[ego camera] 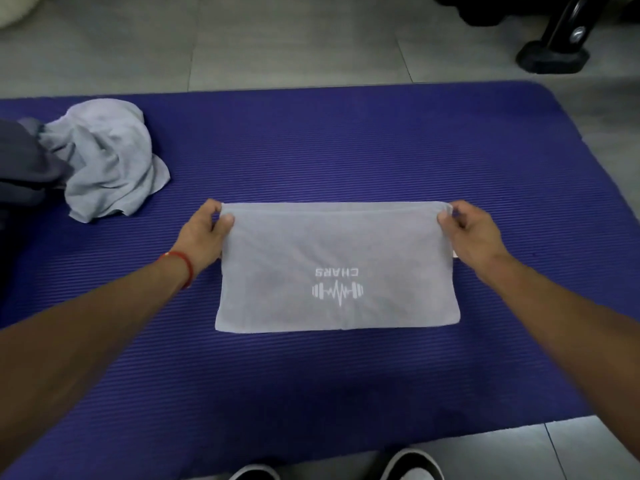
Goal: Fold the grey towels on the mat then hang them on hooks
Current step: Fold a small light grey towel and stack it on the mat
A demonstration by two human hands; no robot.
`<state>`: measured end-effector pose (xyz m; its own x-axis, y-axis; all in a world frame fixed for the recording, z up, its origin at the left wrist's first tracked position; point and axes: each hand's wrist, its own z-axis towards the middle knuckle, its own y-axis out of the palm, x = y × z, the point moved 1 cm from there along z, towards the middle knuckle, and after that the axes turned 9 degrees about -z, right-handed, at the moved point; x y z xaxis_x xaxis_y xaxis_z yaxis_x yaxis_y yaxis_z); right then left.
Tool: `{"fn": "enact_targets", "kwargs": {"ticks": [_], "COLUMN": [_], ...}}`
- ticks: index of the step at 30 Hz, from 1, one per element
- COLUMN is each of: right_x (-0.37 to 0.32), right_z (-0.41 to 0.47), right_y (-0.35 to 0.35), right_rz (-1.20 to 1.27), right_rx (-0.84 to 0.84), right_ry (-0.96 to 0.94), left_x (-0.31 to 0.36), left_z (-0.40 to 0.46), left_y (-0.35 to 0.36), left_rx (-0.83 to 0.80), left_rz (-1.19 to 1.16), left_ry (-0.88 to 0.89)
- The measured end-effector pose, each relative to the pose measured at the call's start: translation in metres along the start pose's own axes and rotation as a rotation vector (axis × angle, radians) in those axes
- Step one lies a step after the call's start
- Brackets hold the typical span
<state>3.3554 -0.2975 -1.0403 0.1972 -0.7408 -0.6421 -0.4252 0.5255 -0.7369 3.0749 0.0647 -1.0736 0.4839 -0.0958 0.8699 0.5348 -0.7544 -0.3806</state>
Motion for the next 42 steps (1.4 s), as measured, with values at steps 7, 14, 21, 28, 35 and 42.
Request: {"fn": "enact_targets", "kwargs": {"ticks": [7, 14, 21, 28, 35, 42], "right_x": [0.021, 0.017, 0.018, 0.031, 0.020, 0.017], "right_z": [0.026, 0.039, 0.031, -0.004, 0.005, -0.006], "right_y": [0.032, 0.020, 0.029, 0.034, 0.038, 0.027], "right_rz": [-0.174, -0.163, -0.233, -0.609, -0.505, -0.013], "right_rx": [-0.008, 0.013, 0.071, -0.048, -0.156, -0.129], "right_ry": [0.141, 0.111, 0.121, 0.186, 0.310, 0.368], "left_x": [-0.020, -0.020, -0.002, 0.006, -0.023, -0.015], "left_z": [0.036, 0.044, 0.028, -0.065, -0.074, -0.075], "left_y": [0.011, 0.009, 0.022, 0.099, 0.146, 0.143], "left_rx": [0.143, 0.191, 0.338, -0.021, -0.212, -0.281], "left_rz": [0.056, 0.019, 0.263, 0.846, 1.098, 1.046], "left_ry": [-0.057, -0.079, -0.108, 0.585, 0.599, 0.542]}}
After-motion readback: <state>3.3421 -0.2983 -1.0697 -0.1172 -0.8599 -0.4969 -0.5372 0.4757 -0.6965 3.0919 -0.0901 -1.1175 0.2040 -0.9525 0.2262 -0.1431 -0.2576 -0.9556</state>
